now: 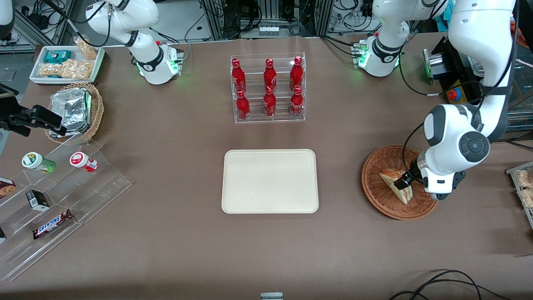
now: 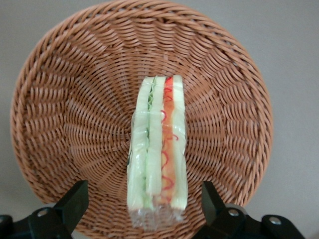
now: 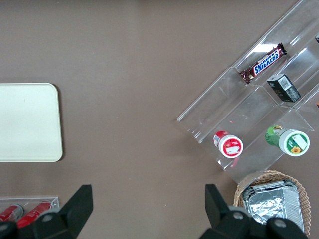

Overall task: Place sandwich from basket to tray
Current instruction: 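Lift the sandwich with the left gripper and carry it over the cream tray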

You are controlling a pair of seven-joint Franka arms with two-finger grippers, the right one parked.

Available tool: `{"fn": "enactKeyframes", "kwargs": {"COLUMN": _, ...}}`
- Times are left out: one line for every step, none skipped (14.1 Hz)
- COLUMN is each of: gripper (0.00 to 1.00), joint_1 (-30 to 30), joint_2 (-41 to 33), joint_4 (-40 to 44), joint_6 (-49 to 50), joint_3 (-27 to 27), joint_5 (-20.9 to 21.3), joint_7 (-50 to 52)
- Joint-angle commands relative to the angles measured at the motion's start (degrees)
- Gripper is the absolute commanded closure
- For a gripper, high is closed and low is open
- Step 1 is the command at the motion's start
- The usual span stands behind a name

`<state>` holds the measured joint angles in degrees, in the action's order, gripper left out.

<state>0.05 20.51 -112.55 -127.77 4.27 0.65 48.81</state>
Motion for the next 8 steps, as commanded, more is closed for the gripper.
{"fn": "enactKeyframes", "kwargs": {"gripper": 0.08, "joint_1": -0.58, "joint_2": 2.16, "joint_4": 0.05, "joint_6": -1.17, "joint_3": -0.32, "joint_5": -0.12, "joint_7": 4.10}}
{"fn": "enactKeyframes", "kwargs": {"gripper": 0.40, "joint_1": -0.58, "joint_2": 2.60, "joint_4": 0.14, "joint_6": -1.17, "joint_3": -0.32, "joint_5": -0.21, "joint_7": 6.19}}
{"fn": "enactKeyframes", "kwargs": {"gripper": 0.77, "joint_1": -0.58, "joint_2": 3.13, "joint_4": 0.31, "joint_6": -1.17, "joint_3": -0.32, "joint_5": -0.12, "joint_7": 8.30}}
{"fn": "enactKeyframes", "kwargs": {"gripper": 0.90, "joint_1": -0.67, "joint_2": 3.66, "joint_4": 0.92, "joint_6": -1.08, "joint_3": -0.32, "joint_5": -0.04, "joint_7": 9.36}}
{"fn": "enactKeyframes", "kwargs": {"gripper": 0.92, "joint_1": -0.67, "joint_2": 3.84, "joint_4": 1.63, "joint_6": -0.73, "joint_3": -0.32, "joint_5": 0.14, "joint_7": 9.46}}
{"fn": "enactKeyframes", "kwargs": {"gripper": 0.94, "joint_1": -0.67, "joint_2": 3.58, "joint_4": 1.98, "joint_6": -0.38, "joint_3": -0.32, "joint_5": 0.31, "joint_7": 9.29}}
{"fn": "enactKeyframes", "kwargs": {"gripper": 0.95, "joint_1": -0.67, "joint_2": 2.88, "joint_4": 2.51, "joint_6": 1.10, "joint_3": -0.32, "joint_5": 0.32, "joint_7": 9.11}}
{"fn": "enactKeyframes", "kwargs": {"gripper": 0.96, "joint_1": -0.84, "joint_2": 2.09, "joint_4": 4.43, "joint_6": 4.34, "joint_3": -0.06, "joint_5": 0.32, "joint_7": 9.03}}
